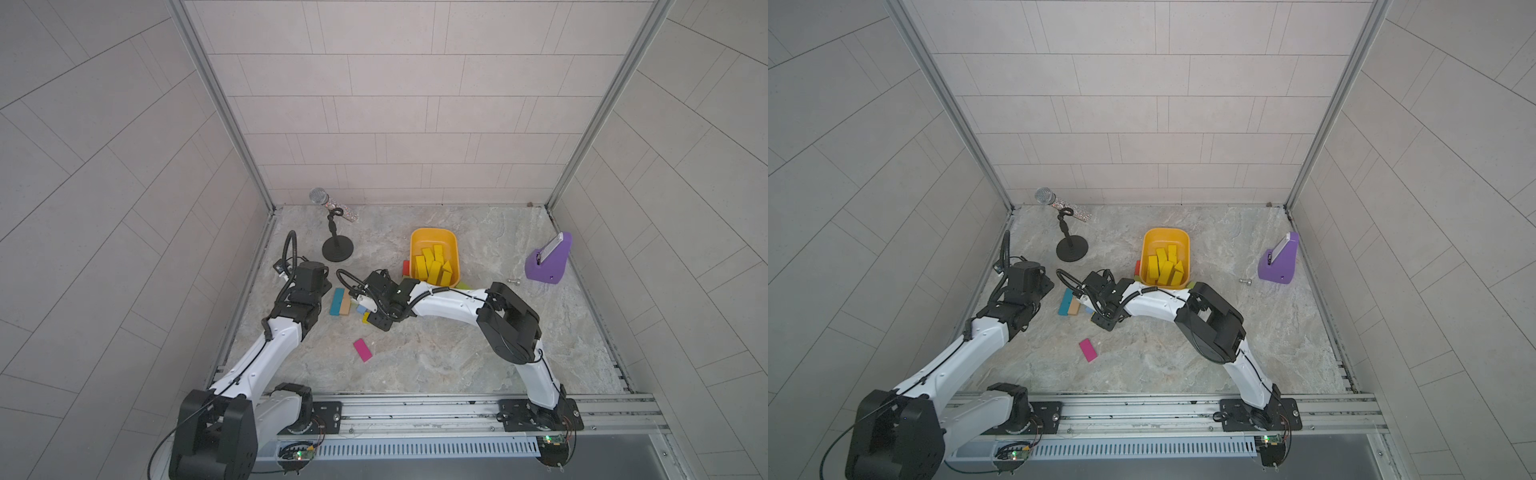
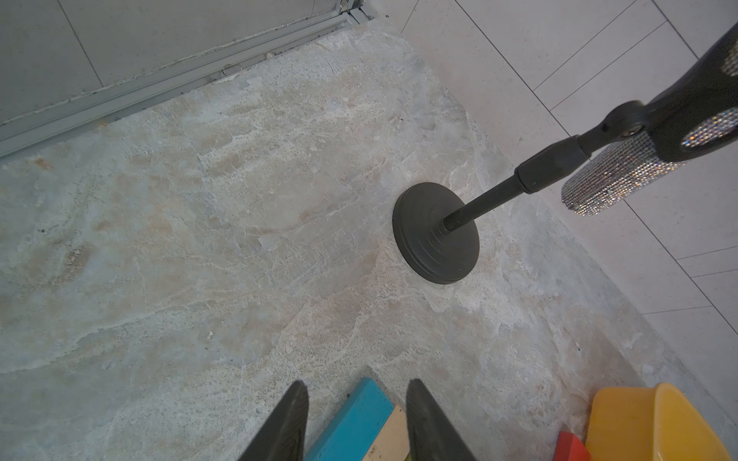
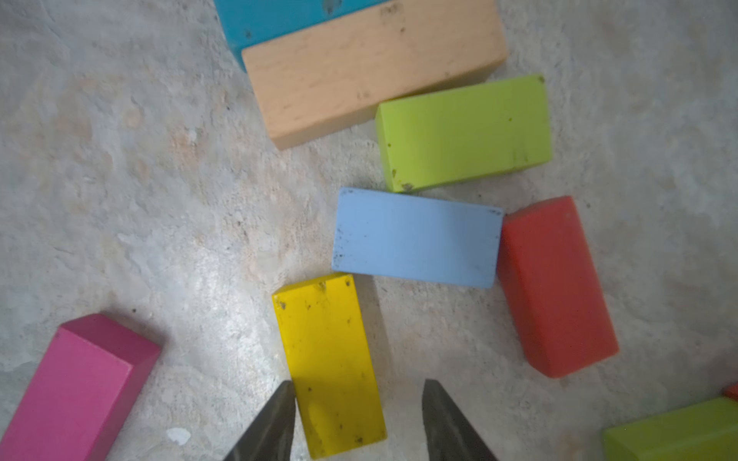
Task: Pick out the yellow building blocks
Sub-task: Pick up the building block from the center of the board.
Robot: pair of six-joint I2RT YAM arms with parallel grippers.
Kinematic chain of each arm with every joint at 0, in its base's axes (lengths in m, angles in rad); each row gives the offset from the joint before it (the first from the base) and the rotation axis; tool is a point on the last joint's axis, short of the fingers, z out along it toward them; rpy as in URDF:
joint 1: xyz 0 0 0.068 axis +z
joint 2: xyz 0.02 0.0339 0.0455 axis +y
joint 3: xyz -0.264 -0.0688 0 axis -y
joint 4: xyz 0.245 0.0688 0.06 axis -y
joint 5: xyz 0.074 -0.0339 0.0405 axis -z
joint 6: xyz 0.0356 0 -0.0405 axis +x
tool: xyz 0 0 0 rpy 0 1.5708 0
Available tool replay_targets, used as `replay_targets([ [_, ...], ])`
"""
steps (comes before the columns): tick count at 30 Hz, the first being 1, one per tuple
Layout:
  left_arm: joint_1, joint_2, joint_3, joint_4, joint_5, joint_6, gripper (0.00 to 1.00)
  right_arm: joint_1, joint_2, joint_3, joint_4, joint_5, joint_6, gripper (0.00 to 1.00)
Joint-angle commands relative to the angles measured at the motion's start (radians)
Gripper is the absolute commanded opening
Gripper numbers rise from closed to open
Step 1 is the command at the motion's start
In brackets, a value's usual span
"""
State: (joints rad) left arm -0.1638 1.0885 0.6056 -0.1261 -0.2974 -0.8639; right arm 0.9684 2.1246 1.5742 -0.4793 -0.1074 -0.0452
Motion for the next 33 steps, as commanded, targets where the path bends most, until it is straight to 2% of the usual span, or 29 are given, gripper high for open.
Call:
replay_targets([
  [1,0.007,-0.004,-0.01,-0.012,-0.029,-0.003,0.45,0.001,0.024,0.019,-0.039,-0.032,-0.024,0.52],
  [10,0.009,-0.002,-0.01,-0.009,-0.019,-0.007,0.45,0.001,0.059,0.053,-0.053,-0.048,-0.031,0.48],
  [24,0.008,-0.004,-0.012,-0.009,-0.028,-0.007,0.45,0.001,0.067,0.061,-0.062,-0.058,-0.035,0.3],
  [33,0.009,-0.006,-0.012,-0.009,-0.031,-0.004,0.45,0.001,0.024,0.053,-0.054,-0.031,-0.034,0.27],
])
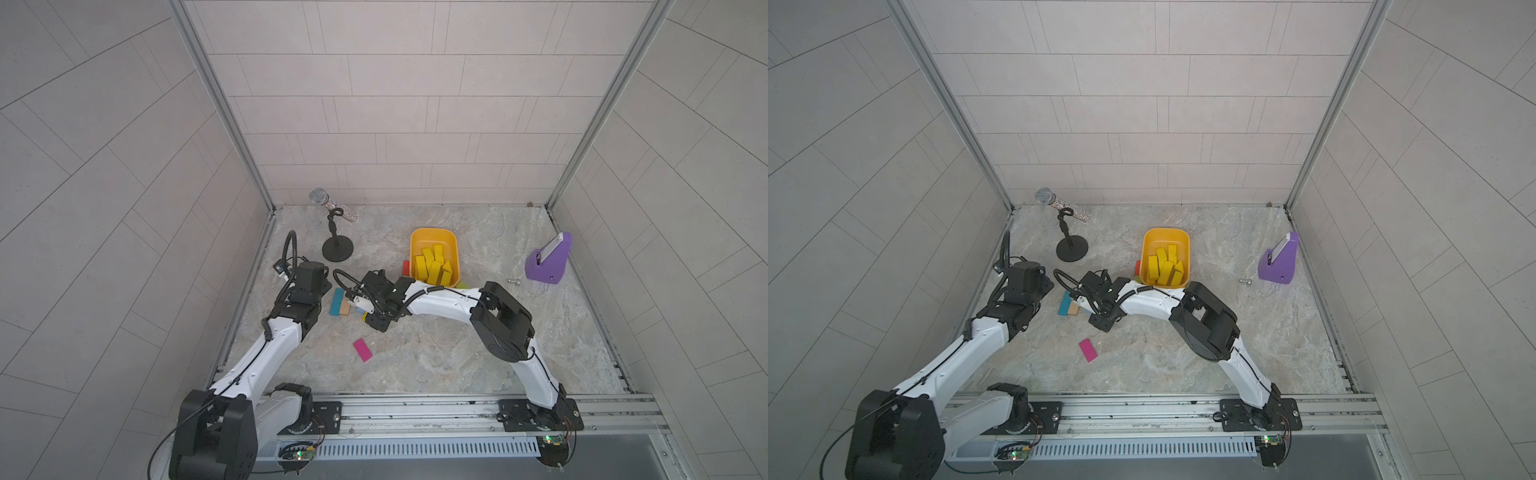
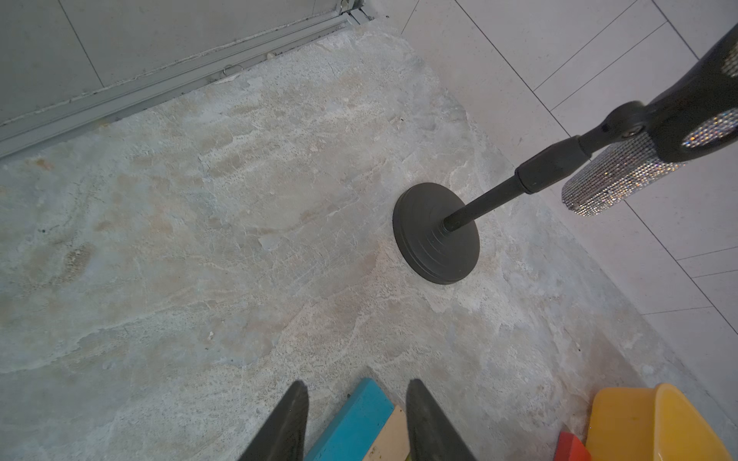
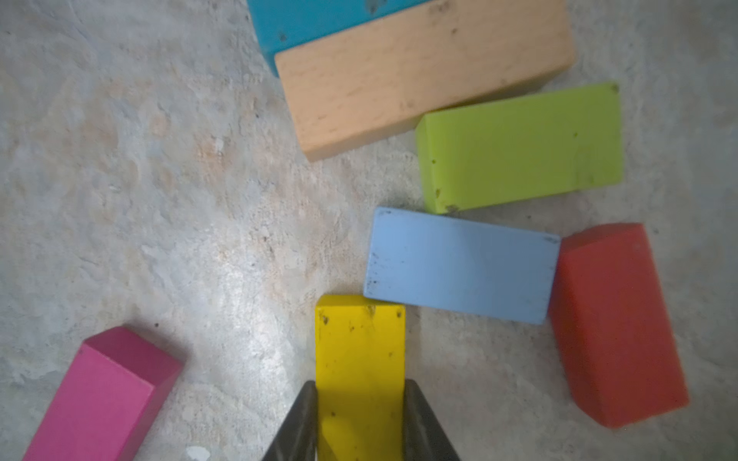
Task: Pick out the yellow building blocks
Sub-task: Pick up the building block from the center of the board.
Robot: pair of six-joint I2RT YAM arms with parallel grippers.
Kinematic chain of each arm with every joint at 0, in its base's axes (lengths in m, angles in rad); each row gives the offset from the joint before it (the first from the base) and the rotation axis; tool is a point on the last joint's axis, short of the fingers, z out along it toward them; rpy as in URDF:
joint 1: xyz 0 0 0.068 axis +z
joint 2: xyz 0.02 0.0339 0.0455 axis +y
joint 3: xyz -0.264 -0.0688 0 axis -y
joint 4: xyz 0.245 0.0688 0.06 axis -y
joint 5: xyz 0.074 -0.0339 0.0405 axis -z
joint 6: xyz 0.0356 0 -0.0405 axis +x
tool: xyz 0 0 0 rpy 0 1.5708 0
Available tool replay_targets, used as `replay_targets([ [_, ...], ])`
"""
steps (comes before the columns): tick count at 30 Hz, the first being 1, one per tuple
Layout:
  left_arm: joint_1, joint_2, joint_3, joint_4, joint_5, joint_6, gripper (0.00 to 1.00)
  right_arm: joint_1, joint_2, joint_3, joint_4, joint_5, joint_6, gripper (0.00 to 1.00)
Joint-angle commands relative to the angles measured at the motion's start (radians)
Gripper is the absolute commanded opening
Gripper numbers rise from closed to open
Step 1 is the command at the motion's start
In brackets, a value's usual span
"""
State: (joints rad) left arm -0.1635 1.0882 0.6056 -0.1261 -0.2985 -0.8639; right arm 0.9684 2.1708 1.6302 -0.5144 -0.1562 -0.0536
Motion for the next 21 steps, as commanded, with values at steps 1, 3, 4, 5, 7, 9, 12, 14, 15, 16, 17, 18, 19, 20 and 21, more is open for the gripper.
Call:
replay_targets([
  [1,0.009,-0.006,-0.012,-0.009,-0.03,-0.004,0.45,0.001,-0.036,-0.009,-0.012,0.02,-0.022,0.27],
  [3,0.009,-0.004,-0.01,-0.011,-0.03,-0.003,0.45,0.001,-0.076,-0.034,0.018,0.023,-0.013,0.27],
  [4,0.009,-0.005,-0.01,-0.011,-0.029,-0.003,0.45,0.001,-0.096,-0.05,0.034,0.026,-0.009,0.27],
  [5,0.009,-0.004,-0.01,-0.012,-0.03,-0.003,0.45,0.001,-0.12,-0.07,0.053,0.033,-0.003,0.27],
  [7,0.009,-0.004,-0.01,-0.012,-0.029,-0.003,0.45,0.001,-0.165,-0.109,0.085,0.046,0.007,0.27],
  [9,0.009,-0.003,-0.009,-0.015,-0.032,-0.003,0.45,0.001,-0.212,-0.153,0.115,0.062,0.022,0.26],
  [12,0.011,-0.002,-0.009,-0.014,-0.03,-0.003,0.45,0.001,-0.273,-0.208,0.145,0.088,0.045,0.26],
  [14,0.01,0.001,-0.009,-0.012,-0.028,-0.004,0.45,-0.003,-0.309,-0.236,0.159,0.101,0.061,0.25],
  [15,0.01,0.002,-0.009,-0.012,-0.026,-0.004,0.45,-0.006,-0.329,-0.249,0.166,0.106,0.076,0.25],
  [16,0.01,0.001,-0.009,-0.012,-0.025,-0.004,0.45,-0.012,-0.345,-0.258,0.173,0.111,0.087,0.25],
  [17,0.01,0.0,-0.01,-0.013,-0.027,-0.004,0.45,-0.02,-0.365,-0.269,0.182,0.115,0.105,0.25],
  [18,0.01,0.0,-0.01,-0.012,-0.024,-0.004,0.45,-0.031,-0.383,-0.278,0.193,0.118,0.124,0.25],
  [19,0.01,0.0,-0.01,-0.013,-0.024,-0.004,0.45,-0.043,-0.399,-0.287,0.203,0.122,0.143,0.25],
  [20,0.009,0.0,-0.01,-0.012,-0.024,-0.006,0.45,-0.058,-0.412,-0.294,0.211,0.142,0.172,0.24],
  [21,0.01,0.0,-0.01,-0.012,-0.023,-0.006,0.45,-0.072,-0.429,-0.299,0.219,0.169,0.202,0.24],
])
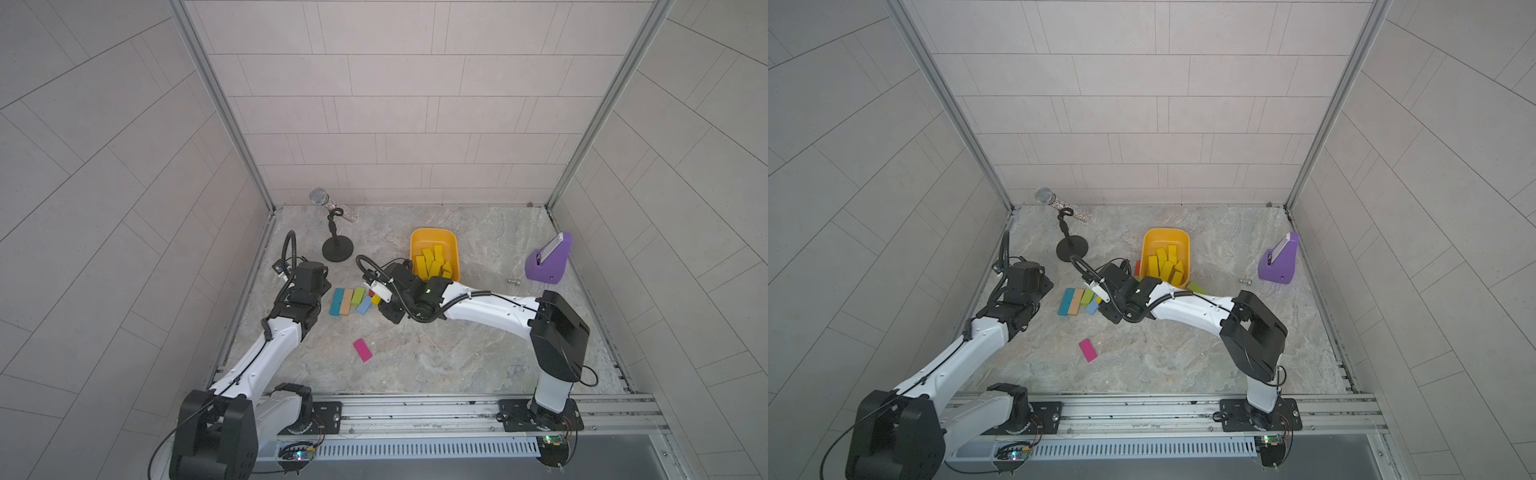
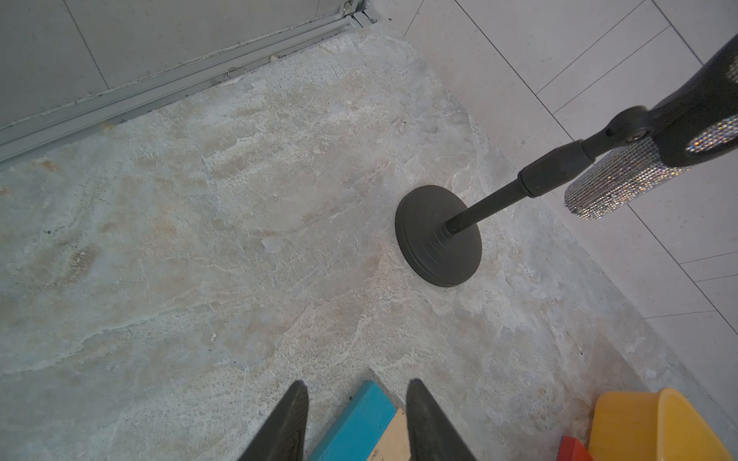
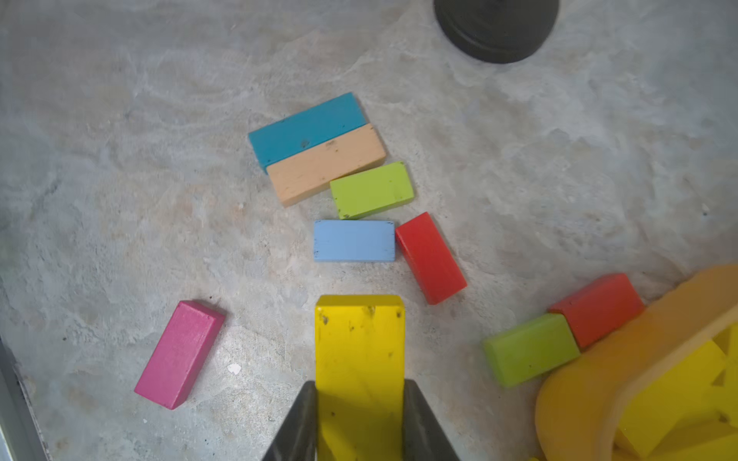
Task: Pick out the yellow building blocks
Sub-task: Pick up the building block from the center of the board, then place the building block in the storage box.
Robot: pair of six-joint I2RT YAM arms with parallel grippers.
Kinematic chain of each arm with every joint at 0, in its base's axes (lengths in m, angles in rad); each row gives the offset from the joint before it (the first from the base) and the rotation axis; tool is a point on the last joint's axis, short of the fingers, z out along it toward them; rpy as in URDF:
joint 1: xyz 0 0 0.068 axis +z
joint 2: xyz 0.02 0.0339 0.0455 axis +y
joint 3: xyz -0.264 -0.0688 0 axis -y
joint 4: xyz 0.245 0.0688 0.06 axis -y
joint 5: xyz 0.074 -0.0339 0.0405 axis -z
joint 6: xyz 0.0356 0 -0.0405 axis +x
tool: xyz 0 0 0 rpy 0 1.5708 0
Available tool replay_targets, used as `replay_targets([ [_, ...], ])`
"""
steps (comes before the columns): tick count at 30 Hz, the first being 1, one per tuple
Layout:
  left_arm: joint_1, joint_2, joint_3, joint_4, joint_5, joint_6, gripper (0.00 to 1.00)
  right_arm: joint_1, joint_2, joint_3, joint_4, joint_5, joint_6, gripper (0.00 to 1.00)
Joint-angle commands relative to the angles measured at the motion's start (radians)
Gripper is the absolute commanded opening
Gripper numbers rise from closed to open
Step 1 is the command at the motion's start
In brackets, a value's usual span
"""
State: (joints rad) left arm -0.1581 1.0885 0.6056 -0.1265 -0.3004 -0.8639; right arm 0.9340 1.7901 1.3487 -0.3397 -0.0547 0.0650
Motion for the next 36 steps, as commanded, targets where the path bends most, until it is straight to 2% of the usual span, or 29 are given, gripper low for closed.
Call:
replay_targets([
  [1,0.006,0.0,-0.01,-0.012,-0.022,-0.007,0.45,-0.051,-0.061,-0.023,0.051,0.078,0.098,0.23],
  [9,0.005,-0.008,-0.012,-0.013,-0.021,-0.007,0.45,-0.221,-0.123,-0.09,0.132,0.116,0.314,0.22],
  [15,0.005,-0.011,-0.01,-0.013,-0.023,-0.007,0.45,-0.317,-0.097,-0.083,0.086,0.174,0.456,0.21],
  [23,0.006,-0.015,-0.009,-0.015,-0.021,-0.008,0.45,-0.375,0.024,0.011,-0.028,0.182,0.527,0.21],
  [30,0.005,-0.018,-0.006,-0.019,-0.022,-0.007,0.45,-0.386,0.14,0.12,-0.096,0.137,0.519,0.21],
  [36,0.005,-0.017,-0.003,-0.022,-0.025,-0.004,0.45,-0.388,0.206,0.148,-0.102,0.132,0.52,0.24],
])
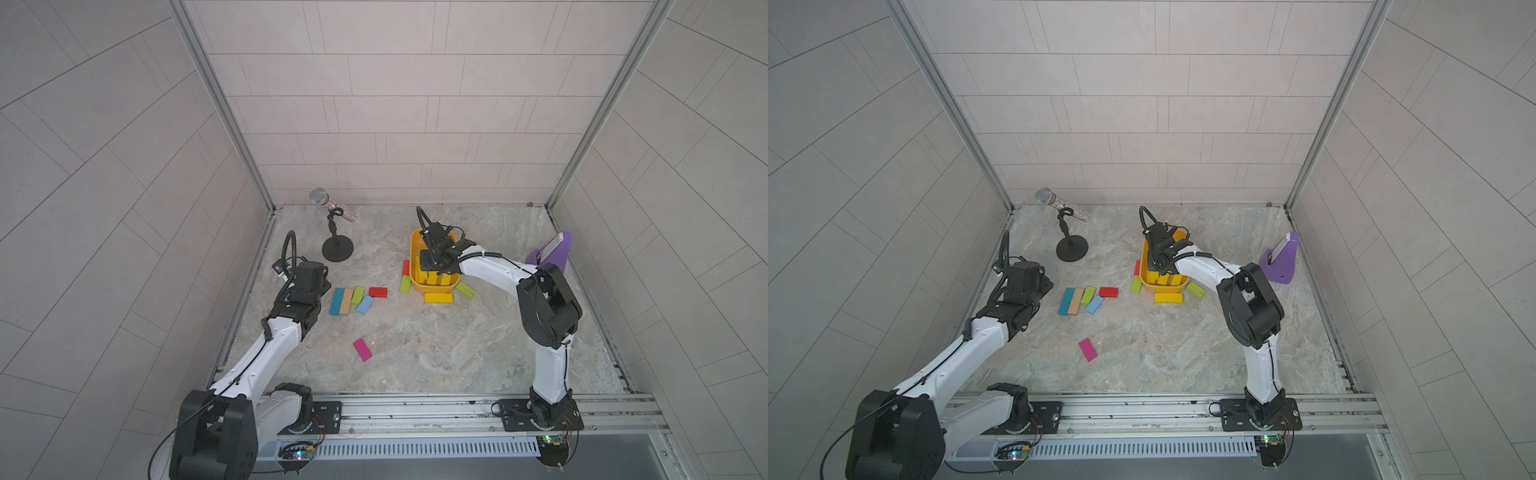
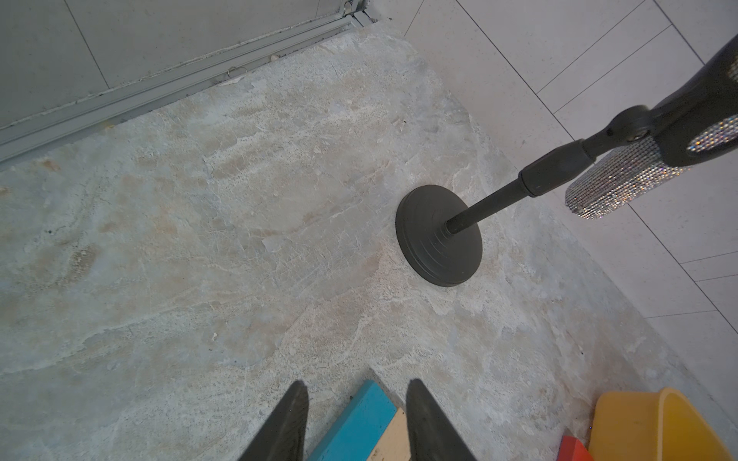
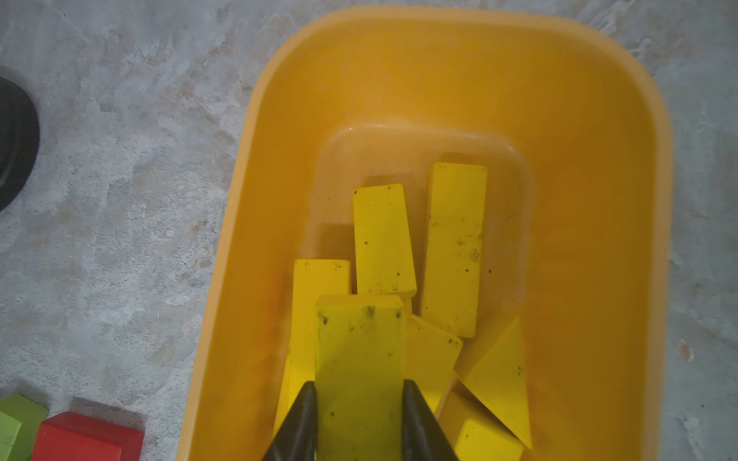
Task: Pick out the yellow building blocks
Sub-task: Place the building block in the storage box.
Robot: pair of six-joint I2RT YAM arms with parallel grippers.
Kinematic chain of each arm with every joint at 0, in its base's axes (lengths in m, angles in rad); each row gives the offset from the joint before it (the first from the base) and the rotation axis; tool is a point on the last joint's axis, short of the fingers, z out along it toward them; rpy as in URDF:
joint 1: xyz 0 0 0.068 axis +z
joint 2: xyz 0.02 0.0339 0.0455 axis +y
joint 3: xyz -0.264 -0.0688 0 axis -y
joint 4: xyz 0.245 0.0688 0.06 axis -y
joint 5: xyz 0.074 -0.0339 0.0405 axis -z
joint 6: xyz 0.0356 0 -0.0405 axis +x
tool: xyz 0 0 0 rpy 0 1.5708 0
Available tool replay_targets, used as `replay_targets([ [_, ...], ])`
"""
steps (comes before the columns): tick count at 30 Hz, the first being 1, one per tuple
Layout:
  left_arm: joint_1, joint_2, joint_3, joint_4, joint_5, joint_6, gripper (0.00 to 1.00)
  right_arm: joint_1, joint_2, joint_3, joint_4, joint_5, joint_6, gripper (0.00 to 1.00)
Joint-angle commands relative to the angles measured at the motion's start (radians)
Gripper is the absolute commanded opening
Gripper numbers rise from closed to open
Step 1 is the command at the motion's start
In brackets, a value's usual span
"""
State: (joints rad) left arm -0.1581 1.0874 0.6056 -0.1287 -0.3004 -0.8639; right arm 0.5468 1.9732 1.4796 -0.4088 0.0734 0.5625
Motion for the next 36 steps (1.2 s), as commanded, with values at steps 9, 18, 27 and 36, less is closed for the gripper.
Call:
replay_targets([
  [9,0.005,-0.007,-0.007,-0.015,-0.023,-0.007,0.45,0.001,0.028,0.022,-0.048,0.029,0.023,0.44],
  [18,0.007,-0.015,-0.01,-0.026,-0.04,0.005,0.45,-0.001,-0.069,-0.025,-0.045,0.036,0.01,0.51],
  [27,0.008,-0.001,-0.013,-0.008,-0.028,0.0,0.45,-0.03,-0.331,-0.27,0.055,0.097,0.062,0.48],
  [36,0.008,0.008,-0.019,0.0,-0.015,-0.006,0.45,-0.17,-0.507,-0.538,0.143,0.06,0.377,0.38],
])
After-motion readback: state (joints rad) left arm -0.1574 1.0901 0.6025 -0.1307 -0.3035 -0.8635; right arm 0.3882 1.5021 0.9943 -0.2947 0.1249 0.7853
